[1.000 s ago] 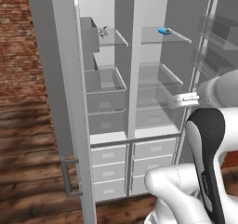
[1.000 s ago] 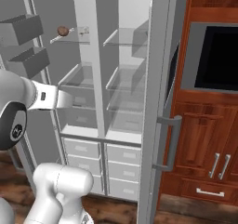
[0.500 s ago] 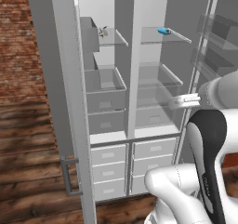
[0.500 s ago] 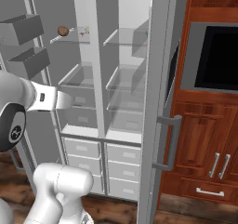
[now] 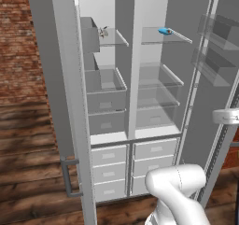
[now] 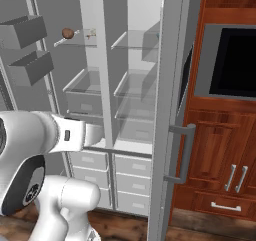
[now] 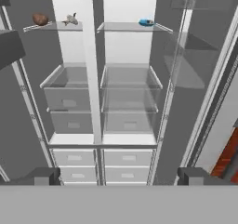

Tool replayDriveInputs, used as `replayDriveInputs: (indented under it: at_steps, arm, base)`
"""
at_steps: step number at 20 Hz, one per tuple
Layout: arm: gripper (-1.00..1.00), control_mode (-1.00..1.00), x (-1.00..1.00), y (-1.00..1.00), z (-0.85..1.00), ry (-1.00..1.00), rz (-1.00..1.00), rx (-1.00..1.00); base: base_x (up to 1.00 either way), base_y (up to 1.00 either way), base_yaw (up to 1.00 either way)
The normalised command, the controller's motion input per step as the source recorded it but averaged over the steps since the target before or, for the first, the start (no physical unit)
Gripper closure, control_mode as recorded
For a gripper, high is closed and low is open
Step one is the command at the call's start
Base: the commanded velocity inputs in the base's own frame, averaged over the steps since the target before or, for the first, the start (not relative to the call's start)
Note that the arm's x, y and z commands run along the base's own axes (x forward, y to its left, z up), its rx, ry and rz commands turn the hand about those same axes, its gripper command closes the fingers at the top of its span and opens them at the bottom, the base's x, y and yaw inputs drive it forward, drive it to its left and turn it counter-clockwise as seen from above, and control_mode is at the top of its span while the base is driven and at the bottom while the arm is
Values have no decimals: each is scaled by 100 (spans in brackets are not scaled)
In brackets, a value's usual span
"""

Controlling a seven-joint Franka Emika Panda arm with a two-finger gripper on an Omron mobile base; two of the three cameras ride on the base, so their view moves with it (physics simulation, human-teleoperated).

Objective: There's a fish in the fridge that needs to be moved to the freezer for freezing. Pick up the fish from the fridge, place it on any shelf in the freezer, and close the fridge and freezer doors when done.

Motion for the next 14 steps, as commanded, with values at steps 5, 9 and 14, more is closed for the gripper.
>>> replayDriveInputs:
  at_steps: [5, 9, 14]
  arm:
    - [-100, -100, -13, -95, -3, -11, 0, 0]
    - [-100, -100, 0, -80, -16, -9, 0, 0]
    - [-100, -100, 3, -65, -31, -9, 0, 0]
  base:
    - [0, 0, 0]
    - [0, 0, 0]
    - [0, 0, 0]
